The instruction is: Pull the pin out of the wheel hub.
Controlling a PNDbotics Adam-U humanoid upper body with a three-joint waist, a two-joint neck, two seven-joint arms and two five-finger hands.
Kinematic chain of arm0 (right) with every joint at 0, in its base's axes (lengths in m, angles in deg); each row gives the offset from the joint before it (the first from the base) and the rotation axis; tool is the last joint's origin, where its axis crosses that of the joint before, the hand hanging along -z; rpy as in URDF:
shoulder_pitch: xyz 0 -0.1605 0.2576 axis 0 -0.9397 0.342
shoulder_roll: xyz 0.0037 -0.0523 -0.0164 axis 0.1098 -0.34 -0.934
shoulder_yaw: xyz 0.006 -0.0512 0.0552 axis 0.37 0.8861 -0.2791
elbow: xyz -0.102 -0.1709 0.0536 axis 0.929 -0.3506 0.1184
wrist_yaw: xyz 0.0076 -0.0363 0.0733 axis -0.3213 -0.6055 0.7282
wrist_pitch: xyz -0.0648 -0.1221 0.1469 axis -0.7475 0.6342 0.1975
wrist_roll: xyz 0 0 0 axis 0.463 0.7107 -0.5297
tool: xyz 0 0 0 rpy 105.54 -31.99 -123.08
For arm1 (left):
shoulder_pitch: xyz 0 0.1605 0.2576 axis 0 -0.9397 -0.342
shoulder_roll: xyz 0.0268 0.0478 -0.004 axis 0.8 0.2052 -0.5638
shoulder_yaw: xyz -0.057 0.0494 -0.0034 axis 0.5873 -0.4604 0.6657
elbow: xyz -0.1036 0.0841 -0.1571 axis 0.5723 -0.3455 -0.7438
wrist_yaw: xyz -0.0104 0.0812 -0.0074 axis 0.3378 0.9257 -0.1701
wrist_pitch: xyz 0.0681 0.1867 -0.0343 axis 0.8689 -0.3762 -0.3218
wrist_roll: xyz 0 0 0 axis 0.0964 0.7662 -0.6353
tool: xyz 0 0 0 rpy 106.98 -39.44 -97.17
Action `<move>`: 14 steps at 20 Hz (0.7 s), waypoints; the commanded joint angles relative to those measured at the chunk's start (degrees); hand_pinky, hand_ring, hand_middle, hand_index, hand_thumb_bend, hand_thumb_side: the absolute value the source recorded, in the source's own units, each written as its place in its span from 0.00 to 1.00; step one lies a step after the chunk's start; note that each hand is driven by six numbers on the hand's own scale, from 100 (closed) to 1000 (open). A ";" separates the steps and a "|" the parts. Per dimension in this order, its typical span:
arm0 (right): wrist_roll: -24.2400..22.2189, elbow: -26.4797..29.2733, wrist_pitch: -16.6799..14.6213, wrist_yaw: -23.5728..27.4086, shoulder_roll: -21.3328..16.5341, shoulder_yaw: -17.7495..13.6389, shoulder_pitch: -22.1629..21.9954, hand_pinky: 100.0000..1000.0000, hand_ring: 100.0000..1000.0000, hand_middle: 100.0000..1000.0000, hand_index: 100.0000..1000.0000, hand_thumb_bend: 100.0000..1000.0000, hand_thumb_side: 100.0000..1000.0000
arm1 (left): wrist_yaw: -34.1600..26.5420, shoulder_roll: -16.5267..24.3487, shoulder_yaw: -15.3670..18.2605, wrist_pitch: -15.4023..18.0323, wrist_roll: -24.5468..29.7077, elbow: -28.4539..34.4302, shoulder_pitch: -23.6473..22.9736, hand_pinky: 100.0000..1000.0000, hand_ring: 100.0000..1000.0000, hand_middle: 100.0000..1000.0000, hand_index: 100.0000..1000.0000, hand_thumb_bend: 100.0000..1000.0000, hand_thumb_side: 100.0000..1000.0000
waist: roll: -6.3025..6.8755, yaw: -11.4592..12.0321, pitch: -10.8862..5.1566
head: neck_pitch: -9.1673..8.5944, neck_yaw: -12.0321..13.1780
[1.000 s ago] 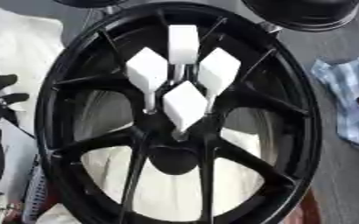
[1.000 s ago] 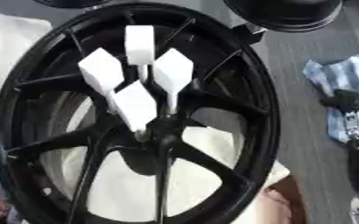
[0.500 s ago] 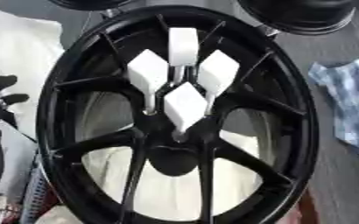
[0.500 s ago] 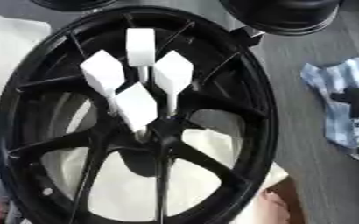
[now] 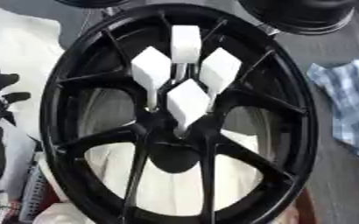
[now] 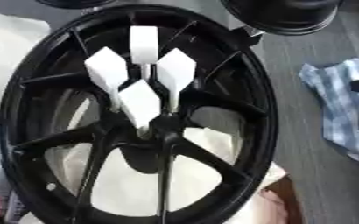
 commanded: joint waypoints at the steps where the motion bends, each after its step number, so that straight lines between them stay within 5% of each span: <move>1: -1.69 1.19 -1.24 -2.77 -7.84 -0.93 1.04 0.89 0.77 0.64 0.72 0.00 0.13 | 0.09 1.37 -0.19 -0.16 0.10 0.96 0.02 0.61 0.74 0.57 0.71 0.00 0.76 | -0.08 0.03 -1.59 | -0.90 0.11; 8: -12.79 1.19 -5.08 -9.31 -15.90 0.01 5.20 0.87 0.78 0.66 0.72 0.00 0.12 | 0.03 1.69 -0.32 -0.36 0.16 0.96 -0.26 0.61 0.74 0.57 0.71 0.01 0.76 | -0.72 0.44 -1.95 | -2.07 -0.36; 14: -20.53 1.19 -5.77 -8.72 -19.21 2.49 10.40 0.88 0.80 0.69 0.73 0.00 0.14 | -0.16 1.91 -0.62 -0.54 0.45 0.96 -0.22 0.61 0.74 0.57 0.71 0.01 0.76 | -1.29 1.26 -2.14 | -1.33 -1.70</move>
